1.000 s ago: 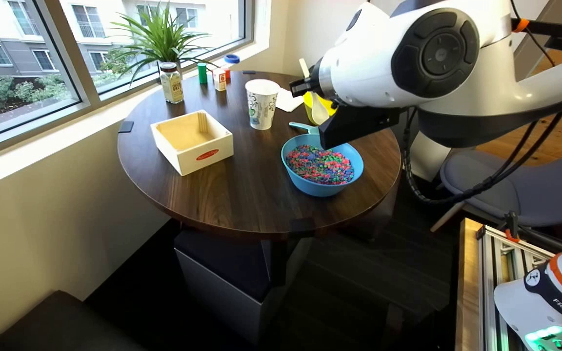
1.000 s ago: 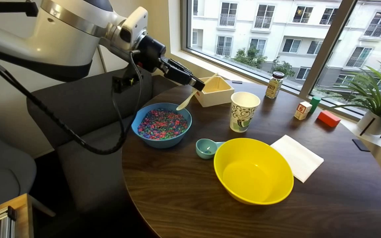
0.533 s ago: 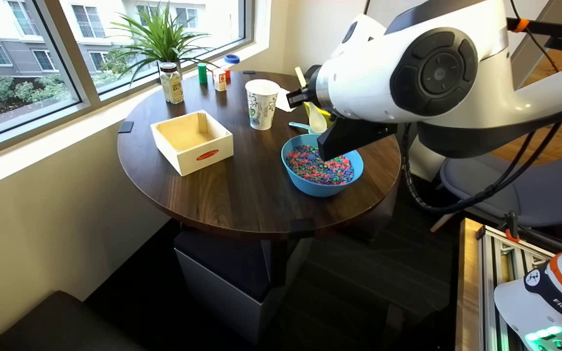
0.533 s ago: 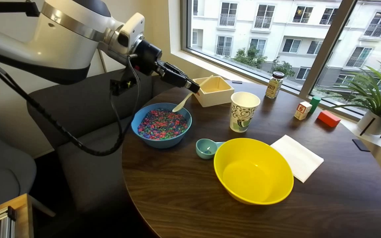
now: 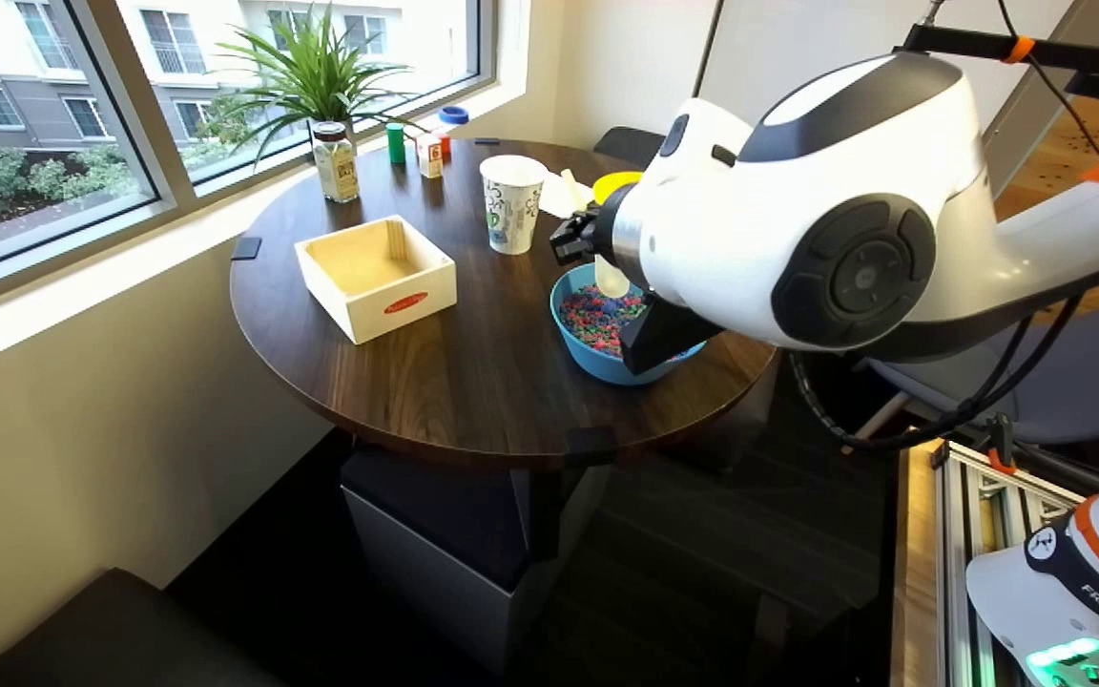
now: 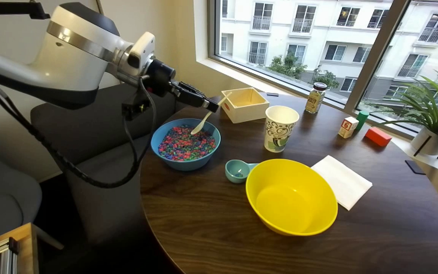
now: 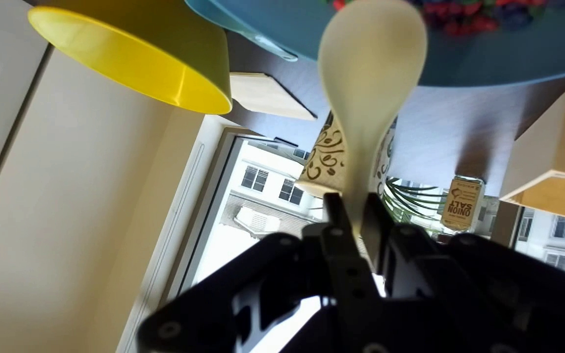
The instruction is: Use the spoon to take one scoop from the blue bowl, empty it into the measuring cup and then take another scoop and empty into the yellow bowl
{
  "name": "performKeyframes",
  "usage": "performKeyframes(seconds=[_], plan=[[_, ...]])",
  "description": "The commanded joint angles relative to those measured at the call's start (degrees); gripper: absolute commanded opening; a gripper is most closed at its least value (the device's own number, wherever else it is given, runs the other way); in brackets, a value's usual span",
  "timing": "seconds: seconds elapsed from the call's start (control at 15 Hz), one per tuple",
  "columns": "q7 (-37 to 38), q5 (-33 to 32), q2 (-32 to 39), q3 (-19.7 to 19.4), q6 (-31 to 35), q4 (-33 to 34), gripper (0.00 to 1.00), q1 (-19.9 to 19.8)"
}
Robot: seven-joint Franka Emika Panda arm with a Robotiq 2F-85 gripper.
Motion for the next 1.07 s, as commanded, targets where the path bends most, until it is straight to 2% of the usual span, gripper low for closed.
performKeyframes(seconds=[0.0, 0.73, 1.0], plan=[[4.3, -4.1, 1.0, 0.6, -2.2, -1.7, 0.03, 1.0], [7.4, -6.3, 4.3, 2.3, -4.5, -2.9, 0.03, 2.9], [7.2, -4.6, 4.5, 2.4, -4.4, -2.7, 0.03, 3.0]])
